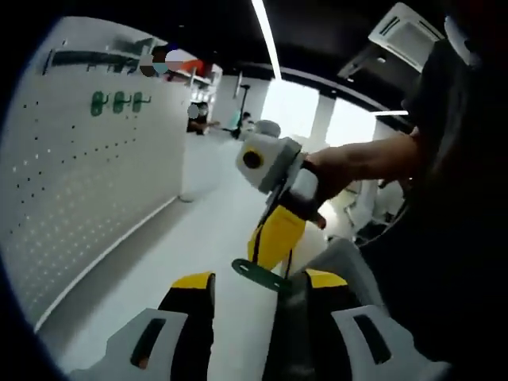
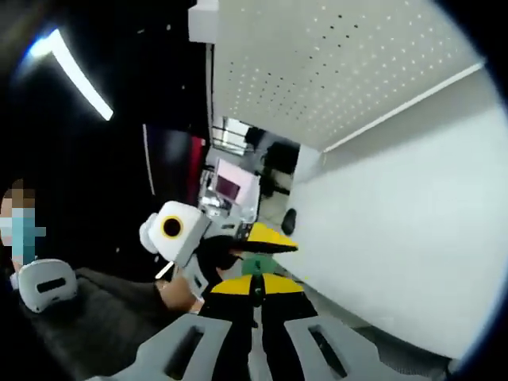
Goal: Insert the hook assembly into the mounting plate slot until the hook locks in place.
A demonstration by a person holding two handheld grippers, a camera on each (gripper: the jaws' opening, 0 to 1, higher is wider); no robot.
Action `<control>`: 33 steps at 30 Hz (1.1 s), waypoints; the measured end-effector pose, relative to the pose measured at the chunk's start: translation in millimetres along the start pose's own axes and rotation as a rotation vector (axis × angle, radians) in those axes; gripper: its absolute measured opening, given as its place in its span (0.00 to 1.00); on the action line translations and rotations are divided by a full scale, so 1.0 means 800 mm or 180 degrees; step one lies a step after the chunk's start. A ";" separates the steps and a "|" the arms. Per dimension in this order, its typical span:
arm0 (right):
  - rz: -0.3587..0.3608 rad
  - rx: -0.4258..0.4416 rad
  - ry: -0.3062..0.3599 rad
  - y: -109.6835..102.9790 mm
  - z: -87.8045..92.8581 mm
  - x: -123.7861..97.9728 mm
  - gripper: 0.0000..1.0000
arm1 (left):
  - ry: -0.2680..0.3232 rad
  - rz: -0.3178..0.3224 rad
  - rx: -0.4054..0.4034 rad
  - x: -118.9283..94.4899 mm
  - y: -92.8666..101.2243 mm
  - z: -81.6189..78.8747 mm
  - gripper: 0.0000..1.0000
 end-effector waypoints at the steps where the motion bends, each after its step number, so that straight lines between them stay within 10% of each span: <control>1: 0.0060 -0.0112 0.0044 -0.002 -0.004 0.001 0.00 | 0.0011 -0.0075 -0.0043 -0.001 -0.003 0.000 0.56; 9: 0.0968 -0.1691 0.0471 0.000 -0.045 0.001 0.00 | -0.0070 -0.0848 -0.0629 -0.003 -0.032 0.016 0.71; 19: 0.1467 -0.3159 0.0732 -0.021 -0.059 0.002 0.00 | 0.0035 -0.1168 -0.0715 -0.007 -0.020 0.013 0.80; 33: 0.1371 -0.3158 0.0874 -0.040 -0.037 0.006 0.00 | 0.0421 -0.1378 -0.0615 -0.009 -0.013 -0.010 0.51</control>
Point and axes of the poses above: the point that each gripper's makers call its tool centre point, and the gripper's own axes: x roughly forward along the fingers, y roughly to its right, z roughly out of its underside, the point moved 6 cm from there along -x, roughly backward along the fingers, and after that the axes turned 11 degrees about y, right-handed, at the moved point
